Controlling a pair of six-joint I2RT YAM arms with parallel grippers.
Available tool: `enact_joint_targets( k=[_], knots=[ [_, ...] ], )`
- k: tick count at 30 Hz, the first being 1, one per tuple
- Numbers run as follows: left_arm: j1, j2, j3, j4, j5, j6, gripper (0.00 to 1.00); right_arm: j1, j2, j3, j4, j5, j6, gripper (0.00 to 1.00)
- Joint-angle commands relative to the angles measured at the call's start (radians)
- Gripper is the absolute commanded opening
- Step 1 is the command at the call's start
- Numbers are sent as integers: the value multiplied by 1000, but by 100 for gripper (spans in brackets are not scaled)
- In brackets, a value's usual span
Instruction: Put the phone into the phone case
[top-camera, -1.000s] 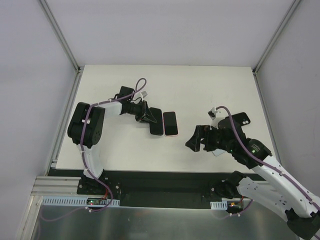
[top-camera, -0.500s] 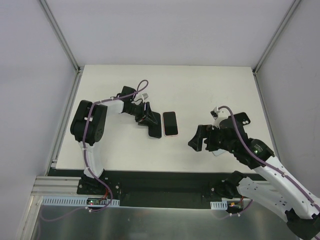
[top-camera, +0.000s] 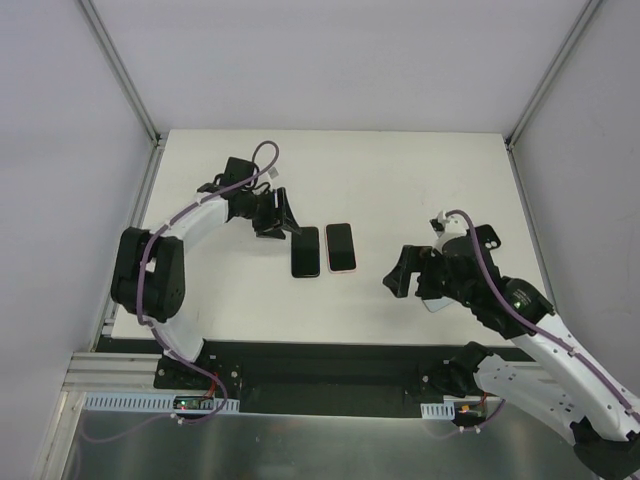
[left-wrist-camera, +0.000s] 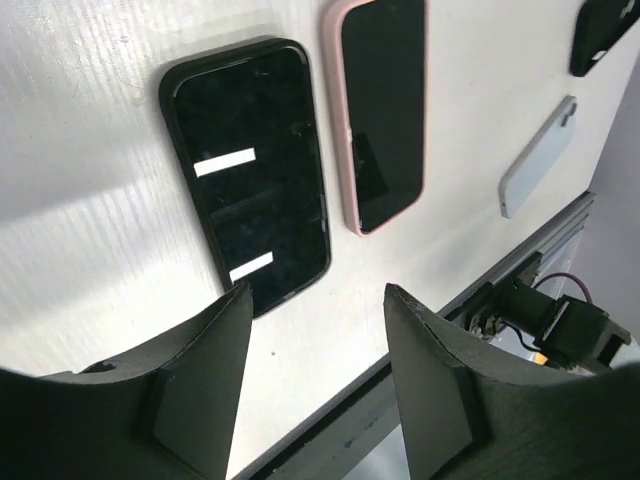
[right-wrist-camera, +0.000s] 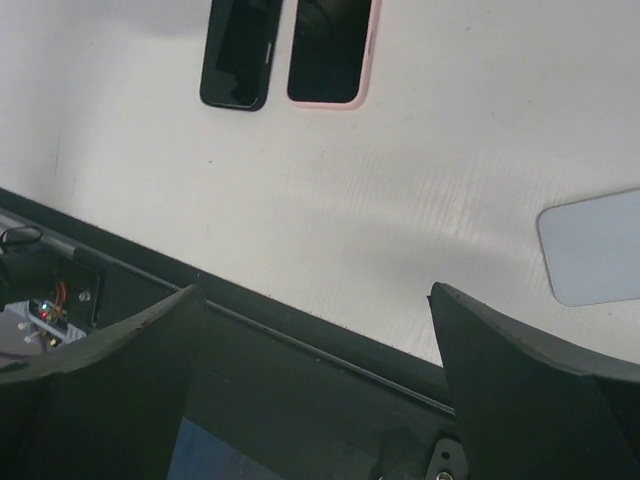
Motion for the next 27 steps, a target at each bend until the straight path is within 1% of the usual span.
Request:
enact_joint_targets(
  k=[1, 2, 3, 4, 7, 8, 9, 12, 14, 17, 20, 23, 24, 25, 26, 27],
  knots=[
    [5, -172, 13, -44, -39, 48, 60, -6, 23, 35, -37, 138, 66, 96],
    [5, -196, 12, -47, -32, 62, 67, -7, 33, 36, -59, 167, 83, 97],
    [5, -241, 10, -60, -24, 71, 85, -9, 41, 38, -72, 231, 123, 97],
    [5, -265, 7, -70, -16, 79, 99, -13, 59, 39, -86, 264, 145, 98],
    [5, -357, -19, -100, -9, 119, 99, -31, 104, 58, -154, 399, 241, 100],
    [5, -404, -28, -108, -13, 139, 99, -39, 116, 64, -190, 433, 267, 96],
    [5, -427, -39, -119, -19, 151, 99, -51, 128, 65, -206, 489, 287, 96],
    [5, -515, -100, -146, -59, 203, 99, -116, 176, 65, -235, 560, 361, 96],
    [6, -562, -161, -150, -82, 249, 99, -177, 222, 76, -282, 573, 454, 96],
    [6, -601, -229, -153, -168, 243, 99, -262, 265, 67, -301, 571, 525, 96],
    [6, -614, -249, -153, -197, 217, 99, -350, 299, 27, -272, 556, 547, 96],
    [6, -610, -246, -153, -197, 209, 99, -459, 351, -8, -199, 502, 502, 96],
    [6, -610, -246, -153, -202, 206, 99, -488, 372, -5, -186, 499, 478, 96],
    [6, -611, -249, -153, -196, 203, 99, -543, 419, 4, -169, 507, 466, 96],
    [6, -615, -247, -153, -188, 200, 99, -571, 449, 36, -160, 513, 449, 96],
    [6, -616, -247, -153, -176, 199, 99, -596, 479, 57, -149, 519, 400, 96]
  ],
)
